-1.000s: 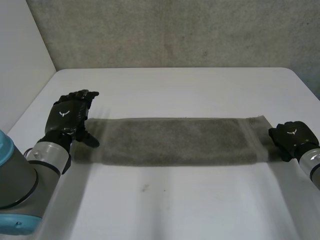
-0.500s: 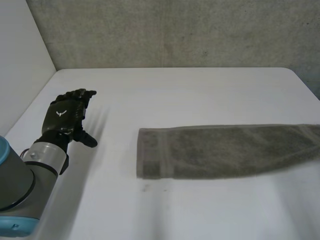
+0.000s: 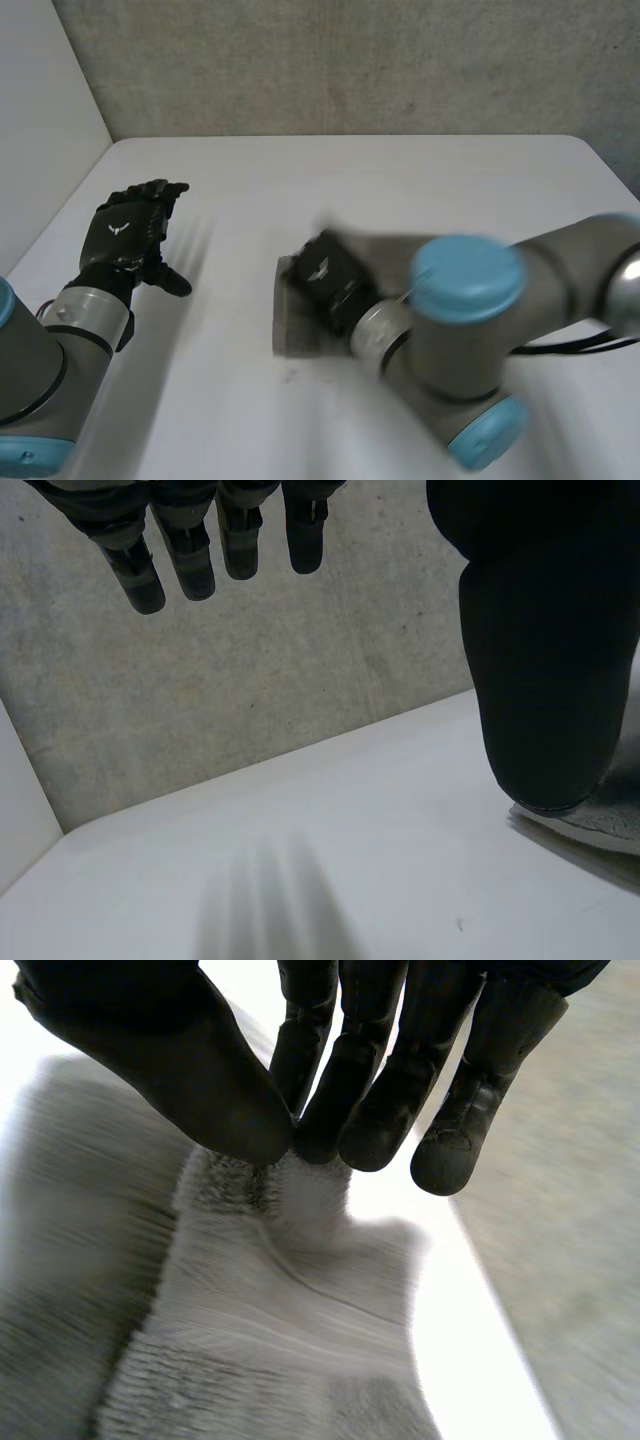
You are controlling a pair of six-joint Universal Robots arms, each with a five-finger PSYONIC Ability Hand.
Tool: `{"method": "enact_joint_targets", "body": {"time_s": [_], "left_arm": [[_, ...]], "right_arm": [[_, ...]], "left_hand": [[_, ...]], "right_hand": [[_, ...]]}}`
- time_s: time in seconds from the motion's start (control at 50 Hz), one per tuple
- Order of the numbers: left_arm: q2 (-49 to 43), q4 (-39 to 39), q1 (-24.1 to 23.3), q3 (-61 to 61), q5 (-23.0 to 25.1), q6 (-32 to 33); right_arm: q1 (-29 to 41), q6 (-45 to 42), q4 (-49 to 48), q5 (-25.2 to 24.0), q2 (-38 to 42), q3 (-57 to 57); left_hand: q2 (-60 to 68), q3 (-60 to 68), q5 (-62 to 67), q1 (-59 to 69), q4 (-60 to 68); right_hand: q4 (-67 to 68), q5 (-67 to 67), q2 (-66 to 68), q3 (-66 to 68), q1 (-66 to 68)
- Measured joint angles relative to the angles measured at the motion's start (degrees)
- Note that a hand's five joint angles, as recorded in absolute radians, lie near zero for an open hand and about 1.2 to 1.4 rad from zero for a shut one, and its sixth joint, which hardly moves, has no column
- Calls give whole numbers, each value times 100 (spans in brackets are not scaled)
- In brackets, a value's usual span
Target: Fold the towel.
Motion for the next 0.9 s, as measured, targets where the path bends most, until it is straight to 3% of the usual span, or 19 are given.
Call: {"method": "enact_joint_targets", "body": {"time_s": [0.08, 0.16, 0.2, 0.24, 0.4, 0.58, 0.64, 0.66, 0.72, 0.84, 0.9], "left_arm": [[-11, 8, 0, -15, 3, 11], [-26, 24, 0, -29, 4, 28], [-30, 29, 0, -34, 4, 32], [-37, 34, -1, -38, 5, 35], [-69, 43, -8, -48, 3, 36], [-127, 50, -23, -49, 4, 35], [-143, 51, -29, -49, 6, 35], [-148, 52, -31, -48, 7, 35], [-152, 52, -34, -48, 7, 35], [-152, 52, -31, -49, 0, 31], [-149, 50, -26, -49, -3, 27]], "right_arm": [[314, 1, 37, -2, 379, -102], [343, 118, 68, 84, 320, -70], [274, 289, 74, 179, 138, -6], [69, 610, 79, 318, -169, 145], [-1225, 1739, 76, 408, -1292, 1140], [-2801, 1657, -36, -24, -1585, 2490], [-3160, 1405, -146, -89, -1482, 2764], [-3277, 1268, -208, -94, -1421, 2839], [-3420, 994, -390, -57, -1325, 2895], [-3274, 711, -830, 86, -1379, 2684], [-2813, 655, -970, 138, -1440, 2366]], "left_hand": [[0, 0, 0, 0, 0], [0, 0, 0, 0, 0], [0, 0, 0, 0, 0], [0, 0, -1, 0, 0], [0, 0, -1, 0, 0], [0, 0, -1, 0, 0], [0, 0, -1, 0, 0], [0, 0, -1, 0, 0], [0, 0, -1, 0, 0], [0, 0, -1, 0, 0], [0, 0, -1, 0, 0]], "right_hand": [[-100, -108, -151, -156, -165], [-4308, -4537, -4288, -4324, -4347], [-5650, -5936, -5748, -5673, -5719], [-6216, -6402, -6293, -6221, -6234], [-6221, -6402, -6300, -6233, -6311], [-5982, -6015, -6045, -5962, -5925], [-4119, -4125, -4180, -4117, -4059], [-2726, -2618, -2696, -2700, -2658], [-354, -408, -382, -294, -784], [-1, -188, -304, 19, -358], [-1, -167, -304, 19, -297]]}}
